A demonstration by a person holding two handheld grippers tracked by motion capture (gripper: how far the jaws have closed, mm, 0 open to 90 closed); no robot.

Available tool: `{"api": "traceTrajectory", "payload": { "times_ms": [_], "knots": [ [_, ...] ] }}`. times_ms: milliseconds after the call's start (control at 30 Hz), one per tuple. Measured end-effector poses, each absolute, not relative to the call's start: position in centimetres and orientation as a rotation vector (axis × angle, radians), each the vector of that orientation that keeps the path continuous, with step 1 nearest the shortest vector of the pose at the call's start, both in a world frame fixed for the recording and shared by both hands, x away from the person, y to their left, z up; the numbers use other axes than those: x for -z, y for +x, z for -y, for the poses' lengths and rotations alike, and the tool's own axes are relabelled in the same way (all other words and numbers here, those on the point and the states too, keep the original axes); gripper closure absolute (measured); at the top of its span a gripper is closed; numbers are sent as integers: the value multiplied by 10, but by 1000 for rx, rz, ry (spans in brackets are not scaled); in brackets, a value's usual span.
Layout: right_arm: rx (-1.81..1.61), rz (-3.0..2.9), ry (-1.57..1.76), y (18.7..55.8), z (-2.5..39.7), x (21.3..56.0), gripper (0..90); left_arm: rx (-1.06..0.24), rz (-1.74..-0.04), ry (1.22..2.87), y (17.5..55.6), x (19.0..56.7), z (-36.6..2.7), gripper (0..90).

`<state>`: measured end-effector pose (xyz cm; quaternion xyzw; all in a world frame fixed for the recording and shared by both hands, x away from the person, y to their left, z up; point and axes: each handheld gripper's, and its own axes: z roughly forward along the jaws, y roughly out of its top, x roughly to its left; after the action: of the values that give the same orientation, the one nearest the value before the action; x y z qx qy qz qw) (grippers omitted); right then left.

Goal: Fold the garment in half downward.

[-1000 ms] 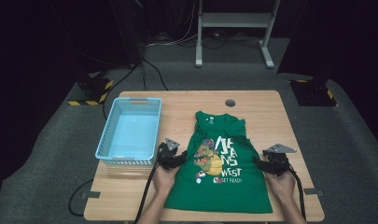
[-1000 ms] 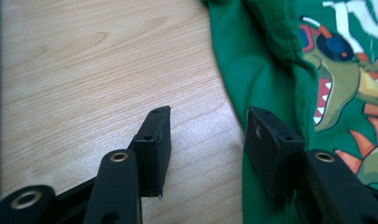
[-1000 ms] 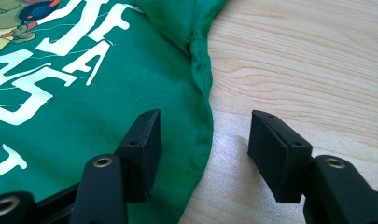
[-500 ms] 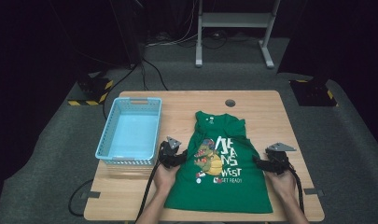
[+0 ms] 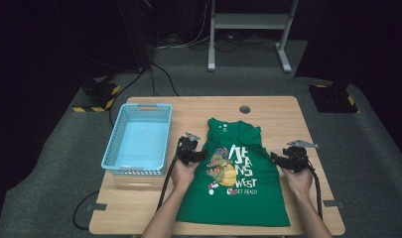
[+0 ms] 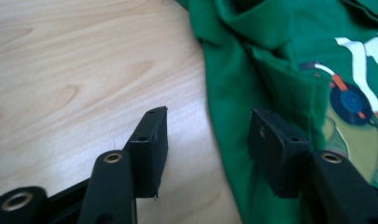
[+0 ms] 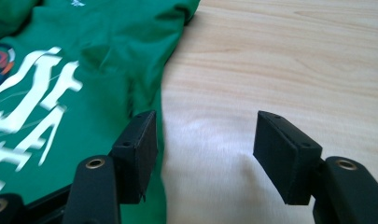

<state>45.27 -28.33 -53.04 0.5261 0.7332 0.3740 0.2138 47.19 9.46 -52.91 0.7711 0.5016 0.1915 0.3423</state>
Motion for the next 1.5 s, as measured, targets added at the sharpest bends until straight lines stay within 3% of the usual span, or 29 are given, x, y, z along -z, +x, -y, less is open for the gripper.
{"api": "traceTrajectory", "payload": {
  "times_ms": [400,800,933,1100,1300,1500],
  "knots": [
    [-1015,-2075,1467,483,260,534,413,-459,-1290,2030,492,529,-77,457],
    [-957,-2139,1428,505,235,530,426,-514,-1262,2080,510,524,-59,444],
    [-952,-2153,1415,509,230,534,476,-534,-1254,2106,513,527,-56,440],
    [-933,-2201,1365,511,226,532,618,-525,-1233,2123,515,527,-56,452],
    [-934,-2251,1336,515,224,529,843,-471,-1173,2146,516,526,-57,654],
    [-887,-2268,1287,511,222,527,872,-428,-1132,2185,516,523,-56,836]
  ]
}}
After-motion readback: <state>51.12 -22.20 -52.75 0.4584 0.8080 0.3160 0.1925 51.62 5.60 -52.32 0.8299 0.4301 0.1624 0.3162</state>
